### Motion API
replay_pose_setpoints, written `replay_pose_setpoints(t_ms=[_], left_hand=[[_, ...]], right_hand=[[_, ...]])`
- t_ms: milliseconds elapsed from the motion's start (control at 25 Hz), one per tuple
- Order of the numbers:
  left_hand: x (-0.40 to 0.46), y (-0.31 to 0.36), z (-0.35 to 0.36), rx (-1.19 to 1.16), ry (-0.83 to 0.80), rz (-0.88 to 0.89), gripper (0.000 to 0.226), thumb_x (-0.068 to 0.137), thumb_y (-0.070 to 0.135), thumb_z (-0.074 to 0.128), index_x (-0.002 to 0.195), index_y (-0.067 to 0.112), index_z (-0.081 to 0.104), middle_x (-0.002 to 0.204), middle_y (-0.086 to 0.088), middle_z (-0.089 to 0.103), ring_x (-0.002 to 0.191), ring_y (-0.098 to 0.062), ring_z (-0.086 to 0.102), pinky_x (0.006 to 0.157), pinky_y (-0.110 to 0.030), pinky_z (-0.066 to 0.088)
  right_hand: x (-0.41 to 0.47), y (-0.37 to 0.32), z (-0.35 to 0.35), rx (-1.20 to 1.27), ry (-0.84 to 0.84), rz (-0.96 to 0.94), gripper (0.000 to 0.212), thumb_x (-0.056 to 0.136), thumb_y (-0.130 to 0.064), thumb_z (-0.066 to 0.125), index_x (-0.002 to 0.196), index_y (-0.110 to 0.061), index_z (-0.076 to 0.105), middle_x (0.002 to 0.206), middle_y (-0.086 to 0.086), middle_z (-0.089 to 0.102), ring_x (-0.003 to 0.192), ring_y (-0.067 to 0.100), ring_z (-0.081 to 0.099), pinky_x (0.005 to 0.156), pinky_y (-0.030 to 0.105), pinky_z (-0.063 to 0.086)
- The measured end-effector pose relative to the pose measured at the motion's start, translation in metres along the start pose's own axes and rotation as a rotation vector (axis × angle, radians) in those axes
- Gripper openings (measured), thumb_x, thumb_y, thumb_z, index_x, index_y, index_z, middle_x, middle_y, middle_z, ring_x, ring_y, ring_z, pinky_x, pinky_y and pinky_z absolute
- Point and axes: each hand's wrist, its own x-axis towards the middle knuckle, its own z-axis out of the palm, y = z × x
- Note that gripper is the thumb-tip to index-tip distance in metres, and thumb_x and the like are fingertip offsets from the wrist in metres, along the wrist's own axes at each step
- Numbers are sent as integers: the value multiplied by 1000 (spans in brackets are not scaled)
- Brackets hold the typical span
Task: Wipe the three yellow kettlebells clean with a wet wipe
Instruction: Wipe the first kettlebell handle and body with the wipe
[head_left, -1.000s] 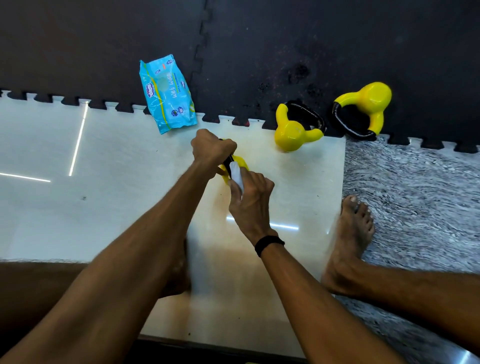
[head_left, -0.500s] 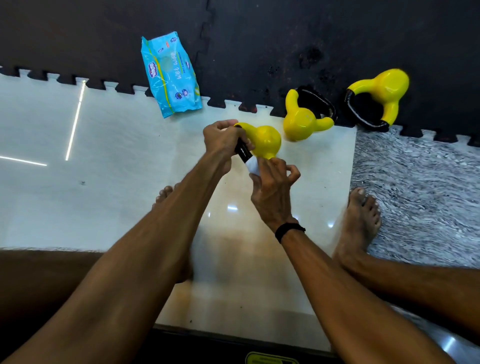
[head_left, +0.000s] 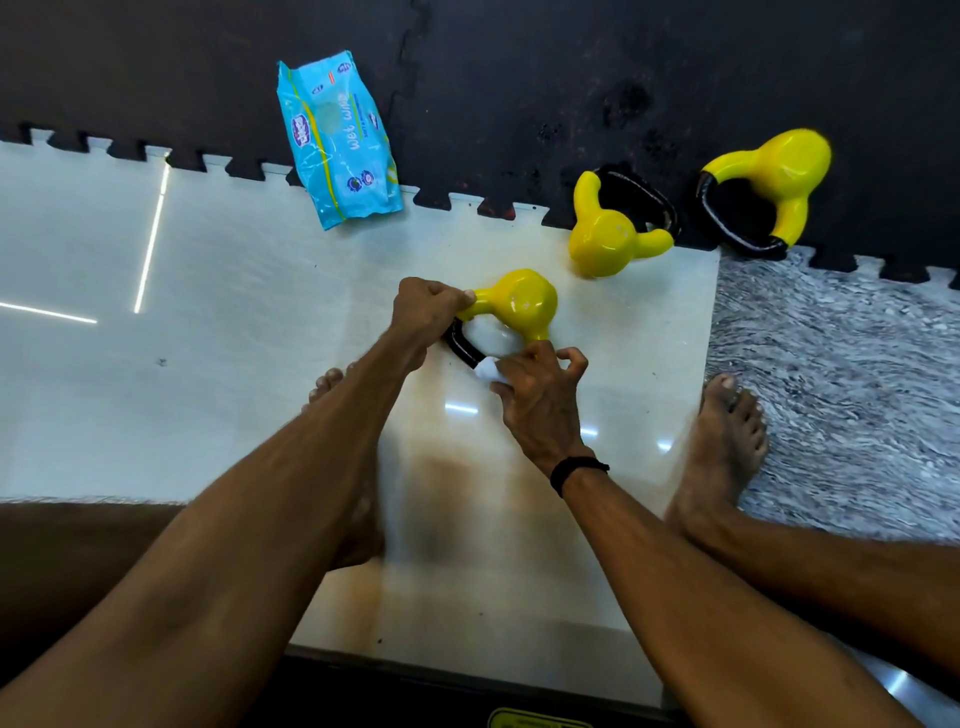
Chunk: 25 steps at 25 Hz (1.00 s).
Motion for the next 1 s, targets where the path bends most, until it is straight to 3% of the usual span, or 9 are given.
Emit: replay_pose_setpoints(t_ms=[80,240,360,440,600,800,1000], left_hand=[[7,-4,-4,33,-44,26,22,62,25,74,78,10,75,82,-20,69,75,-21,60,72,-35,52],[16,-4,-7,69,-106,55,17,76,10,74,90,1,75,88,-15,69,83,-21,61,87,-41,54],[16,-9,-12,25,-129,32,21,77,7,74,95,-3,73,88,-16,69,77,-18,61,82,-33,55],[15,-12,-14,-12,-148,15,25,78,6,75,100,-5,72,87,-15,68,70,-14,61,69,-20,55],[16,-17,-17,-36,-205,-15,28,78,6,75,104,-3,71,79,-5,67,68,-9,60,59,-9,53],[16,-24,-13,-61,-217,9,27,79,2,71,107,0,71,83,-5,69,70,-7,60,60,-8,51],[14,-30,-11,-127,-231,31,27,78,-1,70,105,1,71,82,-4,69,76,-10,62,75,-16,52]], right_hand=[[1,1,4,-1,-16,12,17,79,-20,65,92,-31,69,80,-12,67,97,15,56,87,38,22],[2,-9,6,-48,-61,25,13,84,-31,58,89,-26,69,83,-9,69,98,19,57,82,37,24],[20,-33,17,94,-94,68,21,85,-30,59,92,-12,70,87,6,69,89,31,59,80,43,40],[31,-48,21,247,-35,115,12,86,-15,62,91,-4,66,86,16,65,84,36,59,78,47,49],[15,-49,26,326,46,135,9,82,-3,62,89,2,60,91,19,56,87,35,55,81,44,50],[33,-51,31,337,120,77,12,88,3,58,77,0,62,76,19,57,75,34,54,66,45,46],[7,-7,12,184,55,-88,9,86,-8,62,78,-10,66,79,8,65,80,32,60,70,40,41]])
